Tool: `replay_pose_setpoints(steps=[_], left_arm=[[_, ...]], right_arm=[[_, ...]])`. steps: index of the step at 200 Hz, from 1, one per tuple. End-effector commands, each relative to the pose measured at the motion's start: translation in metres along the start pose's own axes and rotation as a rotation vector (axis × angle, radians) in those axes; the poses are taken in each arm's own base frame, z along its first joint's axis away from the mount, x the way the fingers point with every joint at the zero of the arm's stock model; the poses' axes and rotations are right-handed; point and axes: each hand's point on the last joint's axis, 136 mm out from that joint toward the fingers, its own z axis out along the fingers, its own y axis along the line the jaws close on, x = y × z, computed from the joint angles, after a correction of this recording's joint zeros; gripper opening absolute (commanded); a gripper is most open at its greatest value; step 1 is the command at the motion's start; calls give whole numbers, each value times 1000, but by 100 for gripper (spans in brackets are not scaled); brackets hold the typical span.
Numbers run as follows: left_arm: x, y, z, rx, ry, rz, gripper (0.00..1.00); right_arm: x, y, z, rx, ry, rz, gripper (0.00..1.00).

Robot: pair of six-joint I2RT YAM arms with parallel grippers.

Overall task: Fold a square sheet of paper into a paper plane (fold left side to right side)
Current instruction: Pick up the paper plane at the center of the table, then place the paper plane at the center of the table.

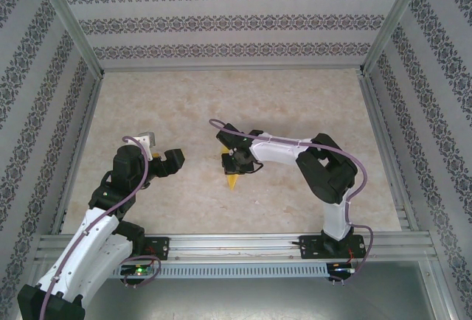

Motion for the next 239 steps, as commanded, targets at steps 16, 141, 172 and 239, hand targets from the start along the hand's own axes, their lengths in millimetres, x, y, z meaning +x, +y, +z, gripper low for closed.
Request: replay_pose_setpoints(steps=[16, 141, 172, 239], left_arm=[[6, 11, -1, -37, 12, 11, 95], [-14, -3, -12, -5, -32, 67, 99], [-22, -31, -18, 141, -67, 122, 100], [-24, -57, -27, 288, -85, 173, 100]], right_arm=[[2, -3, 5, 44, 10, 4, 13], [-31, -23, -77, 113, -108, -64, 0], [-59, -48, -89, 135, -120, -38, 0], [-119, -106, -82, 203, -58, 18, 0]])
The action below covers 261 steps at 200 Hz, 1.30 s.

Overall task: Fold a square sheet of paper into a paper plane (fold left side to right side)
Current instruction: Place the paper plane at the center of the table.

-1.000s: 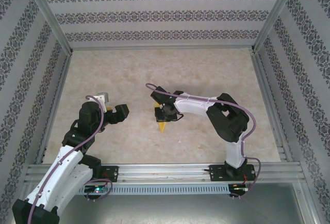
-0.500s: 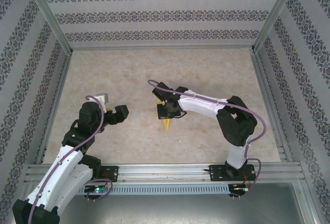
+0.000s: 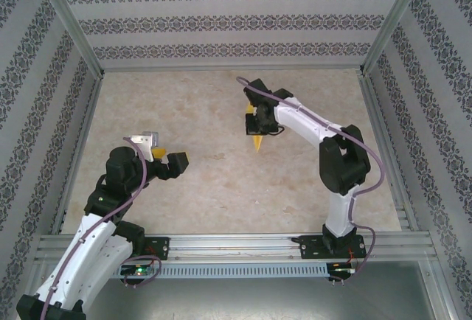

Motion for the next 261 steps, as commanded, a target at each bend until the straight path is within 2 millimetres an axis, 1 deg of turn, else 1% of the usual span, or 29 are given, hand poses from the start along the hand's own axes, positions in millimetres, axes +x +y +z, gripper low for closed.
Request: replay_pose_setpoints(steps=[1, 31, 66, 90, 115, 197, 245, 261], left_arm=[[-17, -12, -5, 56, -54, 53, 100], [-16, -11, -4, 50, -46, 44, 100], [-15, -9, -4, 40, -41, 29, 100], [-14, -7, -3, 32, -39, 18, 100], [-14, -6, -2, 28, -39, 14, 100], [-11, -3, 1, 20, -31, 7, 100], [-11, -2, 1, 15, -33, 6, 100], [-11, -1, 1, 12, -33, 7, 100]], right_arm=[[-3, -21, 15, 60, 80, -33, 0], [-21, -36, 35, 87, 110, -16, 0], [-30, -51, 53, 143, 155, -23, 0], [-31, -57, 64, 140, 173, -7, 0], [-31, -61, 71, 140, 180, 0, 0], [-25, -66, 87, 136, 205, 8, 0], [-18, -69, 95, 143, 214, 16, 14], [-16, -71, 96, 146, 213, 21, 20]])
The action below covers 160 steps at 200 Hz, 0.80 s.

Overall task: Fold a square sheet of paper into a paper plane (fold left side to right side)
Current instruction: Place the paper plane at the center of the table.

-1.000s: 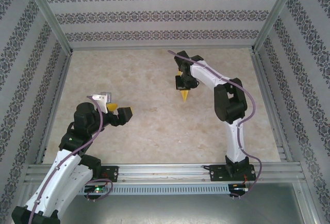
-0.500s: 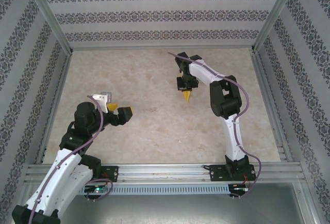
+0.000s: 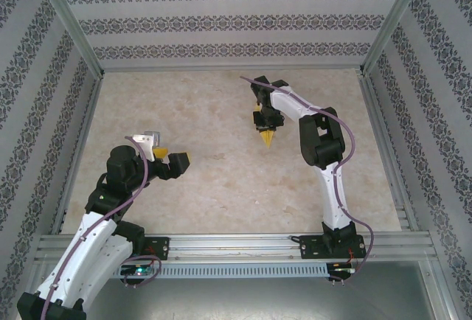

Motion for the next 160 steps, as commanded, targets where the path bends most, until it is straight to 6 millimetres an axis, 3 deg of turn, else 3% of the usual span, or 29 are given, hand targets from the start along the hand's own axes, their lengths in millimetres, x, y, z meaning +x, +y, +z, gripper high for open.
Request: replay_pose_setpoints(steps=[1, 71, 160], left_arm=[[-14, 0, -2, -4, -49, 8, 100], [-14, 15, -4, -95, -51, -16, 100], [-15, 21, 1, -122, -34, -48, 100]], right_arm=[[9, -9, 15, 20, 32, 13, 21], [11, -13, 12, 29, -2, 45, 39], [14, -12, 4, 17, -35, 73, 36]])
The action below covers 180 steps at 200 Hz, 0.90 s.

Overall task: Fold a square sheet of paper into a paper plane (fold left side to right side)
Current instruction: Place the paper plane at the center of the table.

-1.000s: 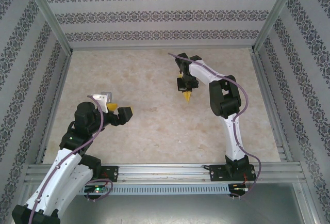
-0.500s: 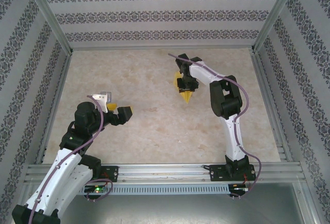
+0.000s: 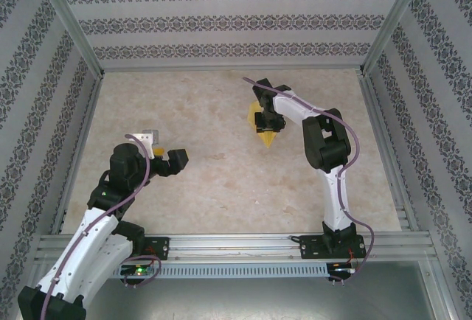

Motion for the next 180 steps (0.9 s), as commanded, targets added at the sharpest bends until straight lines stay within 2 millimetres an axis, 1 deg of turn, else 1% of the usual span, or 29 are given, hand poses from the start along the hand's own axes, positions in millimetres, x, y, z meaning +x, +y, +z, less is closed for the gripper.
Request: replay_pose_setpoints(steps=[1, 90, 142, 180], left_arm=[[-14, 0, -6, -14, -32, -16, 100], [-18, -1, -2, -13, -29, -24, 100], [-16, 0, 0, -14, -18, -33, 100], [-15, 1, 0, -16, -16, -38, 100]], right_arm=[[13, -10, 3, 31, 40, 17, 36], [9, -8, -14, 20, -2, 14, 36], [13, -8, -19, 10, -18, 37, 37], [14, -10, -30, 5, -41, 42, 38]])
